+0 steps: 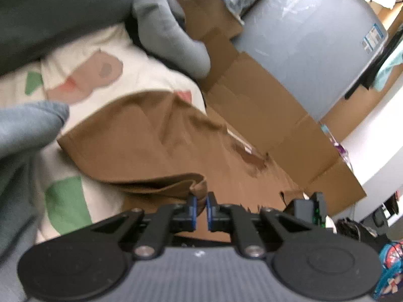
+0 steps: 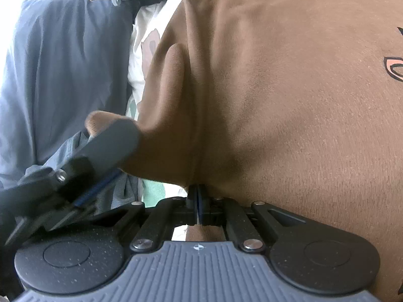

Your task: Fold clothes

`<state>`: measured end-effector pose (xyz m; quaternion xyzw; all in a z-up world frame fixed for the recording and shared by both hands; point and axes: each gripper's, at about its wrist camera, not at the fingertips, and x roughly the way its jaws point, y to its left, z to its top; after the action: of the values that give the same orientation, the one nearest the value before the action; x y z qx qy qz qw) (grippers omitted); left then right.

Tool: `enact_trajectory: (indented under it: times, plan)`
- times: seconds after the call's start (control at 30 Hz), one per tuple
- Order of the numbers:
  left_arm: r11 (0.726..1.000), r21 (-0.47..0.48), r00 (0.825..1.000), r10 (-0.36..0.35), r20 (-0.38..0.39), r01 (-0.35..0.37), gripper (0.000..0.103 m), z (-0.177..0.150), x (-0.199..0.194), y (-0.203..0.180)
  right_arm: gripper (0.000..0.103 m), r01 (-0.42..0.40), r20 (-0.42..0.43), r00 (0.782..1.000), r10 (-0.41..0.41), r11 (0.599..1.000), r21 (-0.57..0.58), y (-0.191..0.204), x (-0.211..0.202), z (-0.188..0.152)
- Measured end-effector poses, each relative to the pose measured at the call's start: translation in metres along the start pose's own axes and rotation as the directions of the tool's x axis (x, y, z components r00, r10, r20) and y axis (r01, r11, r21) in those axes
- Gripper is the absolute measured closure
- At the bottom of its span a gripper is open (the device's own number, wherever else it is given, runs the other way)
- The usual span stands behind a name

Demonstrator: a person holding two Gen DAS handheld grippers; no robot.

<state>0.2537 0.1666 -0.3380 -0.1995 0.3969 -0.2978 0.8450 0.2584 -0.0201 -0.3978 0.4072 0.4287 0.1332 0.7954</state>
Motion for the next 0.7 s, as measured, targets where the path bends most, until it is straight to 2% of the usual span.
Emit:
enact_trajectory:
  times: [0.17,0.3,0.33,0.4,0.43,0.57,0.7]
  plan:
    - [1.000,-0.011,1.000,0.005,-0.018,-0.005,0.083,-0.003,-0.006,0.003,0.096,0.017,-0.020,1.000,-0.017,0.999,-0.035,0.004,-0.008,0.001]
    - [1.000,-0.006,1.000,0.010,-0.011,-0.010,0.074,-0.006,-0.017,0.003,0.092,0.033,-0.043,0.998,-0.036,0.997,-0.067,0.008,-0.016,0.003]
    - [1.000,-0.005,1.000,0.026,-0.009,-0.026,0.074,-0.006,-0.020,0.004,0.090,0.037,-0.049,0.998,-0.041,0.996,-0.075,0.008,-0.018,0.004]
    - [0.997,-0.006,0.997,0.070,-0.008,-0.071,0.074,-0.008,-0.023,0.008,0.078,0.045,-0.060,0.997,-0.051,0.995,-0.091,0.010,-0.022,0.005]
    - [0.995,-0.007,0.995,0.098,-0.008,-0.098,0.074,-0.008,-0.024,0.010,0.077,0.049,-0.065,0.996,-0.056,0.994,-0.100,0.011,-0.024,0.005]
    - [0.981,0.010,0.981,0.194,-0.021,-0.194,0.073,-0.012,-0.023,0.016,0.062,0.094,-0.061,0.993,-0.104,0.984,-0.150,0.013,-0.039,0.014]
    - [0.967,0.029,0.966,0.255,-0.037,-0.255,0.073,-0.015,-0.012,0.020,0.062,0.153,-0.042,0.985,-0.165,0.966,-0.207,0.010,-0.057,0.024]
